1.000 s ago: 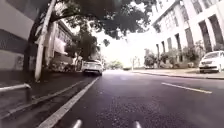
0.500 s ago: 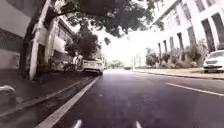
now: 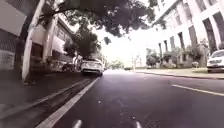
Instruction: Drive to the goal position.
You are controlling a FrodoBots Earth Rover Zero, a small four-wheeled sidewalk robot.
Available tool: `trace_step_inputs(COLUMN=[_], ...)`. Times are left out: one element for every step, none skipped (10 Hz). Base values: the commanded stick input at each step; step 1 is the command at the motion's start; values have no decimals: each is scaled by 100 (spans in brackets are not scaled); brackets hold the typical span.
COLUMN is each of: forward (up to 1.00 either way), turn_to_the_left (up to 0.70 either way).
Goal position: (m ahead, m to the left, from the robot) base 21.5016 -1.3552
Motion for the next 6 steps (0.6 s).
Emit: trace_step_inputs(forward=[70, 70, 70, 70, 70, 70], turn_to_the_left=[0, 0, 0, 0, 0, 0])
